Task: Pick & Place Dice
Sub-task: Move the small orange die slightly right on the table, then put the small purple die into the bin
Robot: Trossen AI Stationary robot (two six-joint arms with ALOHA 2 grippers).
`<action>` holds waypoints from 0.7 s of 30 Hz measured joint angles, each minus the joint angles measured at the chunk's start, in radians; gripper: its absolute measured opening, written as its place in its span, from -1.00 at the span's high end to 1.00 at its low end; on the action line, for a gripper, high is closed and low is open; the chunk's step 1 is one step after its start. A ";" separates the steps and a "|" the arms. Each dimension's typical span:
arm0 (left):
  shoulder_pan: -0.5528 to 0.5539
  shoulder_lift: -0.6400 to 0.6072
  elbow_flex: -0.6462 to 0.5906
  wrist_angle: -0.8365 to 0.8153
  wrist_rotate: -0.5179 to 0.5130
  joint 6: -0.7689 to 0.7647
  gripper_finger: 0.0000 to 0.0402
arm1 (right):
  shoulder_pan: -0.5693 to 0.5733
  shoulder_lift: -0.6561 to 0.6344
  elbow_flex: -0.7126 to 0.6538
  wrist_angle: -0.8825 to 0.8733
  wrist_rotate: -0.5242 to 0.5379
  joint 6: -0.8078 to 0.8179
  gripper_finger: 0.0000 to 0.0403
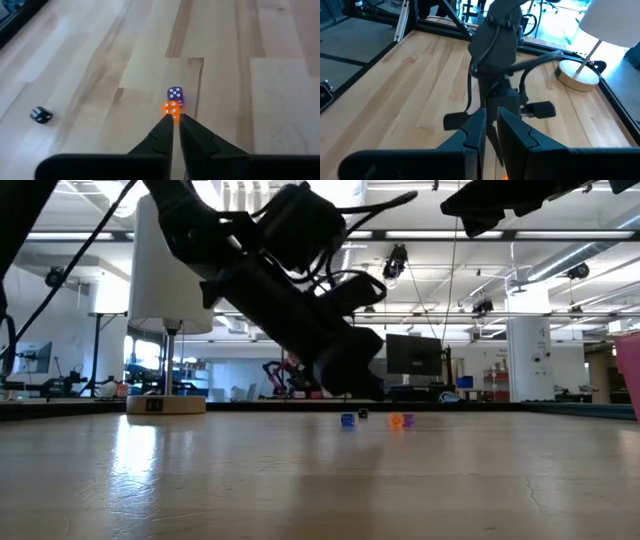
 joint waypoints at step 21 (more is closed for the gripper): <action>-0.097 -0.396 -0.200 -0.123 -0.086 -0.034 0.82 | -0.061 0.044 0.000 -0.068 0.023 0.072 0.19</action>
